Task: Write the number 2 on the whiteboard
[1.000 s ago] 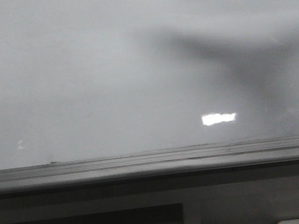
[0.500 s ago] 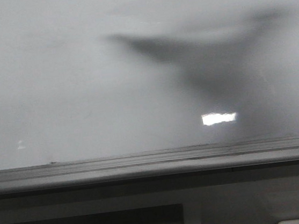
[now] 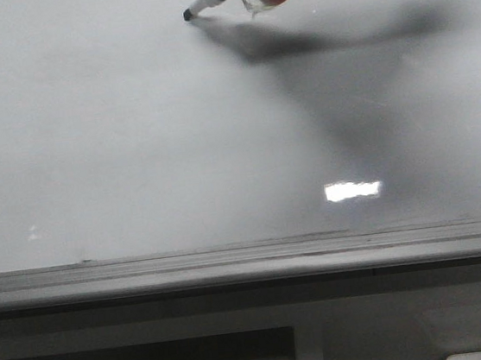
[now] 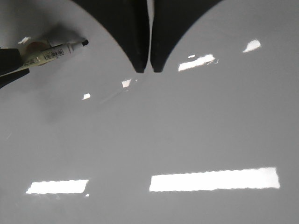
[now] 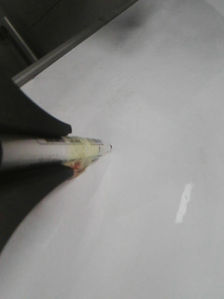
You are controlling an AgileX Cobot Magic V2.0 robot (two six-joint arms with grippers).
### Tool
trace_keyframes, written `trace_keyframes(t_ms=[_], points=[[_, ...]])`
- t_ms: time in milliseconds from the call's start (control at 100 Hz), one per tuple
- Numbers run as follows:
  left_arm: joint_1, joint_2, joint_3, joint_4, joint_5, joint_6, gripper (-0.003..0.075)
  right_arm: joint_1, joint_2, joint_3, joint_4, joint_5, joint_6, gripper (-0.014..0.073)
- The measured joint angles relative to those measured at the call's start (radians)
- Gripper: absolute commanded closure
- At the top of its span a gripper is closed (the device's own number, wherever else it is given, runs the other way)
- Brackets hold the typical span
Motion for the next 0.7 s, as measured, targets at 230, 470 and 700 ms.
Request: trace_keyframes(t_ms=[230,470,700], points=[[0.0,0.0,0.0,0.0,0.0,0.0,0.0741,0.002,-0.023,0.002,0.002,-0.049,0.001,0.0656],[0.0,0.0,0.0,0.0,0.0,0.0,0.0741,0.002,-0.097,0.073,0.039,-0.122,0.006,0.0656],[0.0,0.0,0.0,0.002,0.0,0.0,0.0741,0.002,-0.137,0.16,0.083,-0.112,0.006,0.0656]])
